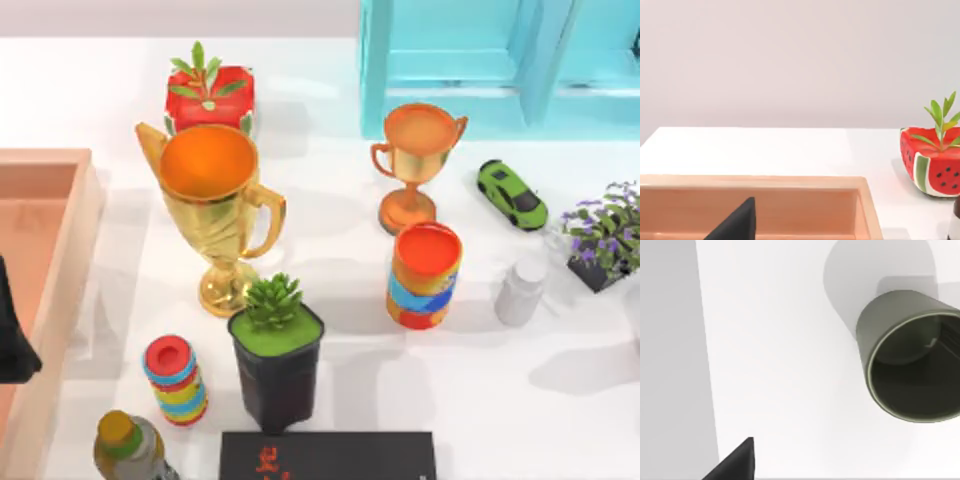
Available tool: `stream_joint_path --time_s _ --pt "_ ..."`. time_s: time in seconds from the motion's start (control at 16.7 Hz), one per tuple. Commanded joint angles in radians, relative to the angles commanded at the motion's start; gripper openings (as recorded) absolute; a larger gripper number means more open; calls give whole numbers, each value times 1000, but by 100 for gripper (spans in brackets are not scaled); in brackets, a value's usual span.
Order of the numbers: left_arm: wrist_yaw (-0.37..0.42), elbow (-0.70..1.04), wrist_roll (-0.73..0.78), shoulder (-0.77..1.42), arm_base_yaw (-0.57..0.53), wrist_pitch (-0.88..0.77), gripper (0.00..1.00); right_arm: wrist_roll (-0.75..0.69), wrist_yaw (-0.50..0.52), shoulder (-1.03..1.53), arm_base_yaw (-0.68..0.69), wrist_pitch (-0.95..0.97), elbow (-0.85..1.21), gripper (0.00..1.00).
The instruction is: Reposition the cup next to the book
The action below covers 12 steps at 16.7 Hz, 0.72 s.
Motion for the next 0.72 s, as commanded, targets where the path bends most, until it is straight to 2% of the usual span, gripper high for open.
stream_joint_path --time_s 0.42,0.72 --pt "0 0 0 0 0 0 100 4 0 93 1 328 -223 100" --pt "0 0 0 0 0 0 100 2 0 113 0 388 -272 100"
